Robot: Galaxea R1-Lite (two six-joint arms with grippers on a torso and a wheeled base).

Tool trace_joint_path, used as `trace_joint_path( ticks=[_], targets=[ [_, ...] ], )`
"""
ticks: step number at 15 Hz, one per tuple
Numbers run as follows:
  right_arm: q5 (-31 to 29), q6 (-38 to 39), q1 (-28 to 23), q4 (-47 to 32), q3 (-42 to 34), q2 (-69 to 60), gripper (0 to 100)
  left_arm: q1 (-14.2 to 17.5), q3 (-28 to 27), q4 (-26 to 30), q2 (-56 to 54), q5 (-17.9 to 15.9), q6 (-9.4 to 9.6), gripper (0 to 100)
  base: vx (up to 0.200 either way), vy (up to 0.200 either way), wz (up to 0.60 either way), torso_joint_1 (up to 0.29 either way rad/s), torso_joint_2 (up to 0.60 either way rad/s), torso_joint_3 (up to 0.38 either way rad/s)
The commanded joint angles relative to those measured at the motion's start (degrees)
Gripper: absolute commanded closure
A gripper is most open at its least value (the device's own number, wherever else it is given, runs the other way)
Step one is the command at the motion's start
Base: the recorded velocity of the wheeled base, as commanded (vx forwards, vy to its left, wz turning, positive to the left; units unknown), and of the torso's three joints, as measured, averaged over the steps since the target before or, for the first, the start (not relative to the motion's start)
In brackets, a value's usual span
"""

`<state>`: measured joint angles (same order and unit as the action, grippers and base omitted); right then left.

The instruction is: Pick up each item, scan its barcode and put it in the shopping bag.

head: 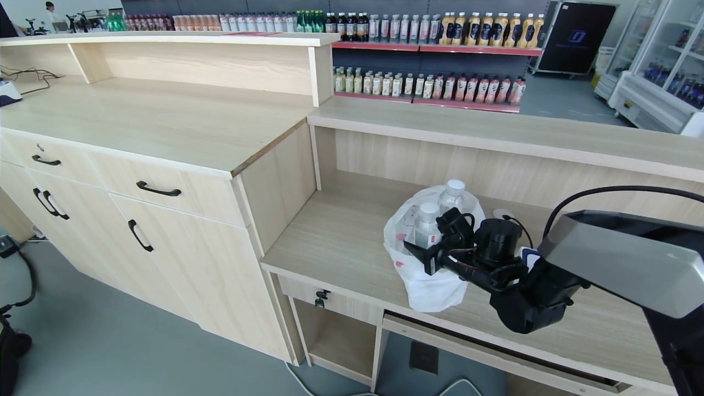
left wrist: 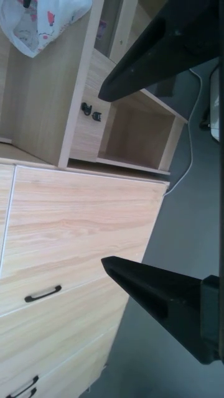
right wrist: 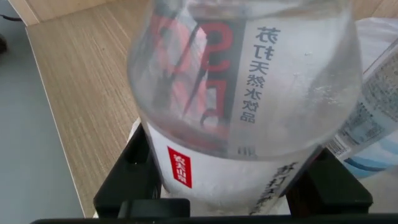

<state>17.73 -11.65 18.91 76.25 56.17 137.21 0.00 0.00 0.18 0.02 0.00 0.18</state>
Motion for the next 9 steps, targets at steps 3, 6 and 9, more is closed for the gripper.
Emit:
trace_joint_path(
  ticks=[3,6,9],
  targets=[
    [0.0,-0.2,-0.2,0.2,-1.1,1.5,100,0.0,0.0,0.0,0.0,0.0,0.08,0,0.000,0.000,0.00,0.000,0.00,0.000],
    [0.0,-0.5,-0.5,0.9,-3.1,1.3,100,0.0,0.0,0.0,0.0,0.0,-0.01,0,0.000,0.000,0.00,0.000,0.00,0.000],
    [-0.1,-0.2,-0.5,2.2,-6.7,-1.6,0,0.0,0.0,0.0,0.0,0.0,-0.01,0,0.000,0.000,0.00,0.000,0.00,0.000]
  ],
)
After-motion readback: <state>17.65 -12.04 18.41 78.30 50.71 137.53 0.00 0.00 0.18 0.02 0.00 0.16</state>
